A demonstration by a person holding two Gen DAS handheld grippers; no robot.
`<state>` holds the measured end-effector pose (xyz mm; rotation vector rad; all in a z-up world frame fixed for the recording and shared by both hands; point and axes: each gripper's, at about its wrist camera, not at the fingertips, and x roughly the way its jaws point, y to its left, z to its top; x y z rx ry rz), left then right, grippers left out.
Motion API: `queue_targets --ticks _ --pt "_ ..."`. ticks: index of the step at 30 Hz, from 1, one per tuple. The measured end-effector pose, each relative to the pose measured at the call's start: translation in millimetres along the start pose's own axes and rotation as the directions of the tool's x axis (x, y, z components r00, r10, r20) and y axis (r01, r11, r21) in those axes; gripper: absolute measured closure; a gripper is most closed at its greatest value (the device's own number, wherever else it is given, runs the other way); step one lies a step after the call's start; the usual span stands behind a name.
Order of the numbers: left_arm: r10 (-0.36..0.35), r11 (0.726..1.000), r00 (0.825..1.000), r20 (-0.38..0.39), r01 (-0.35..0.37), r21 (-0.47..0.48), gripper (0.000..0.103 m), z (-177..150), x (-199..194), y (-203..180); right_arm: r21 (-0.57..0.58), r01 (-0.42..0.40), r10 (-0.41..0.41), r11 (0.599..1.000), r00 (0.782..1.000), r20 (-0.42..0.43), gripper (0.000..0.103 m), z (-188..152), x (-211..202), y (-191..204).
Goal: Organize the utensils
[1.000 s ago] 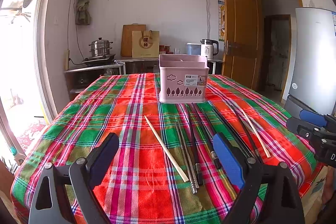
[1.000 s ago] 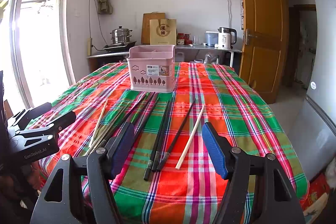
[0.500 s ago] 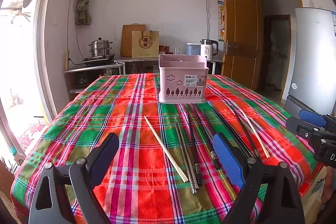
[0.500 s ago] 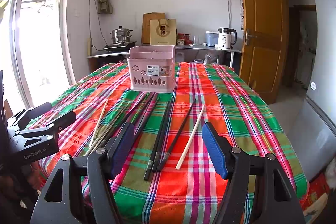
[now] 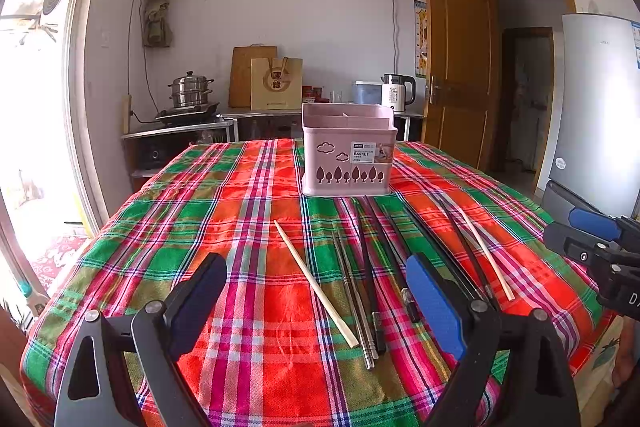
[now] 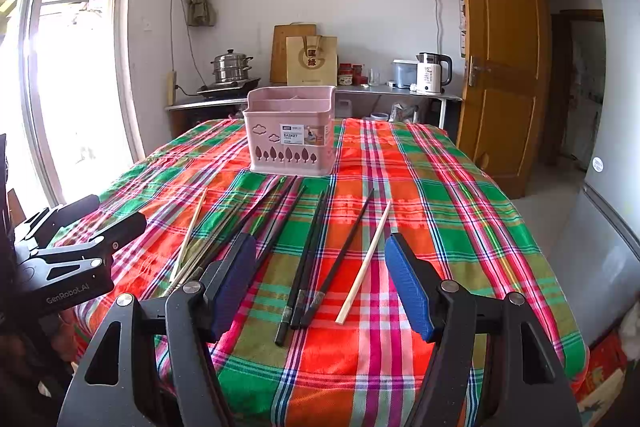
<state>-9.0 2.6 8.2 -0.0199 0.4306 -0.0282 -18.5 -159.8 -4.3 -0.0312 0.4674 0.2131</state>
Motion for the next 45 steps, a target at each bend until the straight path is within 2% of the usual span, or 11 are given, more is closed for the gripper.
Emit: queue_targets --ticks 11,16,20,23,25,28,31,35,39,41,45 --pt "-0.027 0.999 0.998 -0.053 0.028 0.028 0.011 4 23 2 -0.004 -0.019 0.019 1.0 1.0 -0.023 0.035 5 15 0" --pt "-0.063 0.997 0.992 -0.111 0.067 0.032 0.011 14 48 6 -0.006 -0.029 0.029 1.0 0.998 -0.049 0.035 12 33 -4" --pt "-0.053 0.996 0.989 -0.139 0.062 0.063 0.011 28 71 5 -0.001 -0.029 0.028 1.0 0.997 -0.077 0.035 21 50 -12" --pt "-0.068 0.993 0.982 -0.179 0.084 0.086 0.011 40 94 3 0.014 -0.036 0.037 0.999 0.993 -0.109 0.035 28 67 -19" --pt "-0.104 0.989 0.97 -0.22 0.124 0.082 0.013 47 114 3 0.014 -0.036 0.038 0.999 0.991 -0.132 0.036 34 80 -22" --pt "-0.12 0.983 0.95 -0.288 0.154 0.098 0.028 53 142 -1 0.009 -0.046 0.047 0.999 0.981 -0.188 0.051 42 104 -24" --pt "-0.119 0.979 0.935 -0.334 0.166 0.118 0.034 58 170 -7 0.006 -0.064 0.063 0.998 0.965 -0.254 0.062 46 131 -24" --pt "-0.163 0.969 0.9 -0.405 0.223 0.106 0.04 57 197 -14 0.014 -0.09 0.089 0.996 0.939 -0.333 0.078 42 164 -25" --pt "-0.205 0.954 0.866 -0.456 0.281 0.105 0.05 53 214 -23 0.026 -0.094 0.097 0.995 0.921 -0.377 0.084 38 184 -27" --pt "-0.21 0.95 0.857 -0.471 0.292 0.108 0.055 51 219 -26 0.033 -0.102 0.107 0.994 0.916 -0.386 0.085 37 188 -27" --pt "-0.217 0.947 0.846 -0.488 0.304 0.107 0.058 47 225 -29 0.038 -0.107 0.113 0.994 0.909 -0.4 0.085 37 196 -27"
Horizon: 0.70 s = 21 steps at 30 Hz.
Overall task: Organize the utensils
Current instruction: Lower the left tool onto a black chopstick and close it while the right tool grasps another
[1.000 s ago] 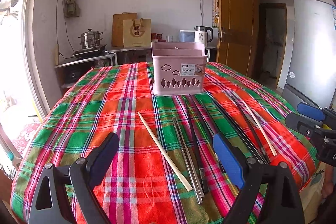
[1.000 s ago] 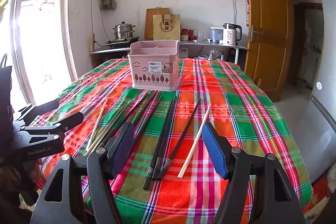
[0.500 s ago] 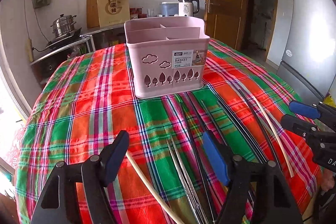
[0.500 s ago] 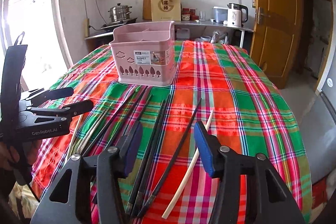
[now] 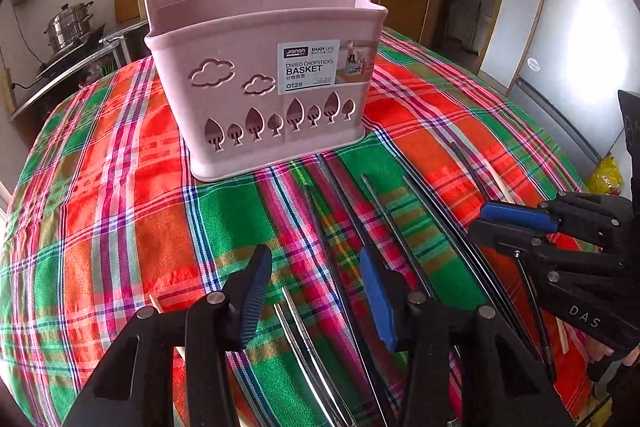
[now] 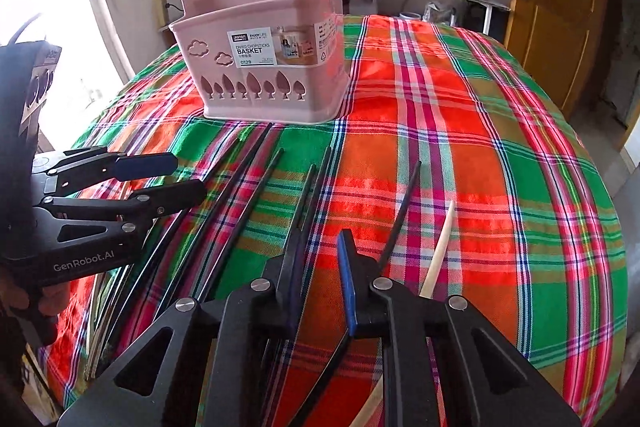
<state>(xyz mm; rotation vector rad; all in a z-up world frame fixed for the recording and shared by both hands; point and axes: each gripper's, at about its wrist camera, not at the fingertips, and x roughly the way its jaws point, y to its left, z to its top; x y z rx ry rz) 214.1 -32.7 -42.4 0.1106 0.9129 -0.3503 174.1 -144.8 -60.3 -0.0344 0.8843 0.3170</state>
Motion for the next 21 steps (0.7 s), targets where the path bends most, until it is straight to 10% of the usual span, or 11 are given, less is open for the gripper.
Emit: queue_targets --ticks 21 --pt "0.033 0.999 0.998 -0.054 -0.03 0.044 0.086 8 11 -7 -0.021 0.005 -0.006 1.0 0.998 -0.059 0.091 14 20 5"
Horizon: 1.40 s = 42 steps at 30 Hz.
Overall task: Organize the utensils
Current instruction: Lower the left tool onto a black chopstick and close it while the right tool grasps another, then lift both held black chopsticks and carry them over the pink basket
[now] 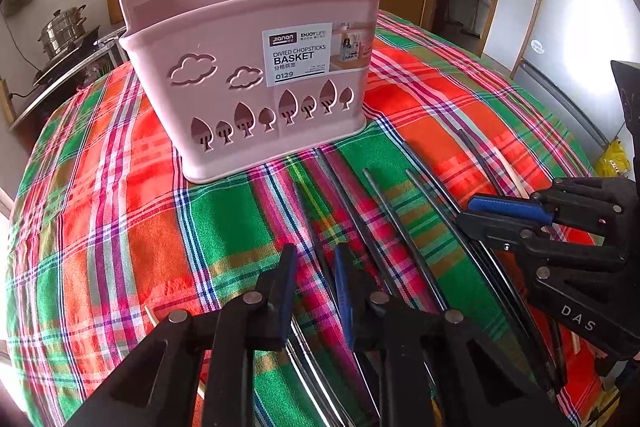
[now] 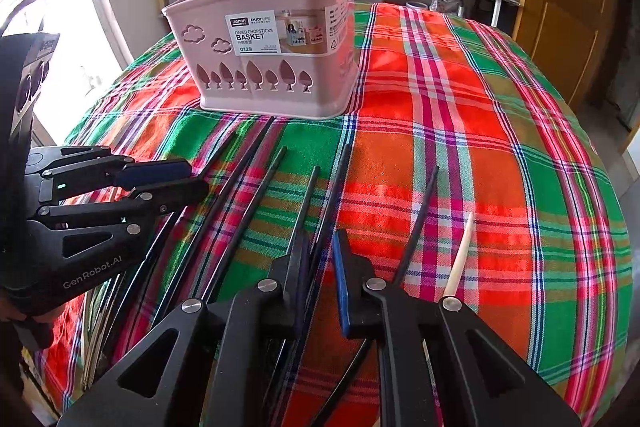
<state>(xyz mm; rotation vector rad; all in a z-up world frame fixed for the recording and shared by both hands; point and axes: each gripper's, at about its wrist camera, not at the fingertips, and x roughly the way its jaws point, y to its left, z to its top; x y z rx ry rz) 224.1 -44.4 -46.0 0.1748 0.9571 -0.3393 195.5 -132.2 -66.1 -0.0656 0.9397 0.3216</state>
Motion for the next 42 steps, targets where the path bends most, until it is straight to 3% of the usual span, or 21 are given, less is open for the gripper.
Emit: queue_targets --ticks 4,10,22,30,42 --pt "-0.005 1.0 1.0 -0.022 0.006 0.007 0.093 6 4 -2 -0.007 0.001 -0.001 1.0 1.0 -0.022 0.091 6 4 -1" --pt "-0.011 1.0 0.999 -0.035 0.011 0.014 0.094 11 7 -5 -0.007 0.006 -0.006 1.0 0.999 -0.032 0.095 11 7 -1" --pt "-0.079 0.997 0.997 0.02 0.08 -0.017 0.095 15 -15 1 0.014 -0.027 0.027 1.0 0.999 0.025 0.096 13 -12 -4" --pt "-0.102 0.994 0.986 0.135 0.107 -0.028 0.096 23 -74 8 0.017 -0.046 0.043 0.999 0.991 0.129 0.096 22 -54 -3" --pt "-0.104 0.992 0.944 0.312 0.121 -0.036 0.098 41 -164 13 0.0 -0.063 0.06 0.998 0.956 0.287 0.097 36 -125 4"
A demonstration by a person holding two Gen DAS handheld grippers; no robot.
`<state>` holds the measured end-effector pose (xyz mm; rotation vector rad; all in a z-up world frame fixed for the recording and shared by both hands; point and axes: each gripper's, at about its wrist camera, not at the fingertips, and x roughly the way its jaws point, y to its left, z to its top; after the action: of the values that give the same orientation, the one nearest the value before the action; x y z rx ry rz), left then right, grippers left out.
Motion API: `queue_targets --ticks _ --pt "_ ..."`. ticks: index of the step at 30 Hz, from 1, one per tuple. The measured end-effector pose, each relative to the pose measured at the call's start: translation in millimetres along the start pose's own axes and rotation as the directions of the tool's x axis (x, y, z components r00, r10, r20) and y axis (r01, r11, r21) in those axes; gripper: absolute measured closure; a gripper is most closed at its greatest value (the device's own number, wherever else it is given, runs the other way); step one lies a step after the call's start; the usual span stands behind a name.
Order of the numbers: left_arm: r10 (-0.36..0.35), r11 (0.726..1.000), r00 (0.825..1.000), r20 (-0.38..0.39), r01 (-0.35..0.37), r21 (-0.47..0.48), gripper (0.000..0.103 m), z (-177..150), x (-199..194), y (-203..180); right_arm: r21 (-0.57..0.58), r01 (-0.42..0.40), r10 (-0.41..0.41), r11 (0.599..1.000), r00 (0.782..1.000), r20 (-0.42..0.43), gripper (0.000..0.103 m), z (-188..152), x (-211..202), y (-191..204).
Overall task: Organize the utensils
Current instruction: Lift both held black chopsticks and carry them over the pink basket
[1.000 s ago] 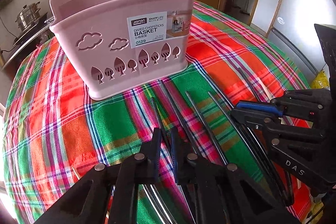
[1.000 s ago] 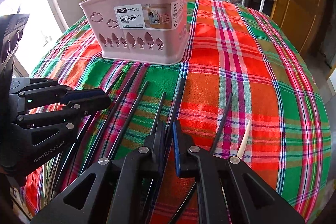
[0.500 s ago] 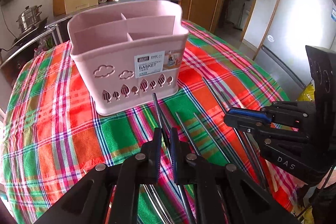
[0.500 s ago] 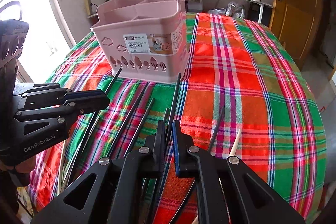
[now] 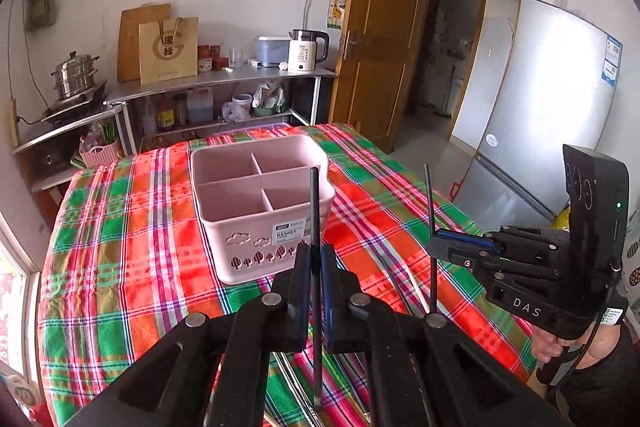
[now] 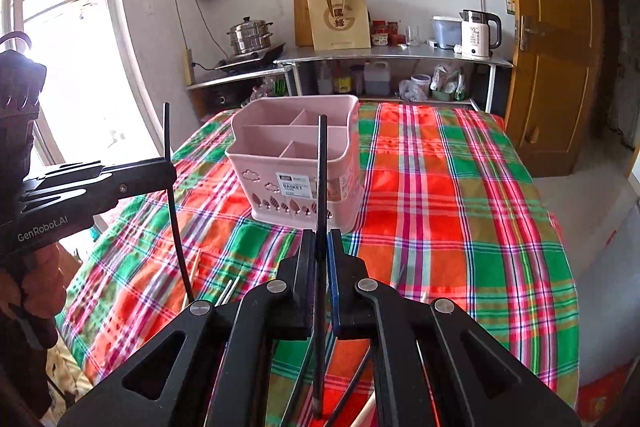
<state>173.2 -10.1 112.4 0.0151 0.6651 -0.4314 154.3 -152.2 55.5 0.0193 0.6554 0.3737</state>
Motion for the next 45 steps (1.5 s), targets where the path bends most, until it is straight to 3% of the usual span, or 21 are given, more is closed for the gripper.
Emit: queue_targets --ticks 8,21,34,39,45 --pt "0.011 1.0 0.999 0.047 -0.011 0.0 0.099 17 -21 1 -0.021 0.001 0.0 1.0 0.998 0.056 0.097 15 -20 5" --pt "0.029 0.999 0.998 0.049 -0.028 -0.023 0.099 52 -26 19 -0.045 -0.036 0.041 0.998 0.993 0.107 0.098 52 -23 9" --pt "0.071 0.993 0.987 0.146 -0.057 -0.099 0.099 129 -50 62 -0.025 -0.095 0.098 0.995 0.973 0.211 0.098 123 -12 15" --pt "0.089 0.991 0.985 0.148 -0.072 -0.116 0.099 145 -38 79 -0.013 -0.11 0.11 0.994 0.968 0.224 0.098 140 6 21" --pt "0.079 0.989 0.992 0.096 -0.066 -0.133 0.099 134 -1 94 0.006 -0.132 0.128 0.991 0.975 0.183 0.098 139 44 25"
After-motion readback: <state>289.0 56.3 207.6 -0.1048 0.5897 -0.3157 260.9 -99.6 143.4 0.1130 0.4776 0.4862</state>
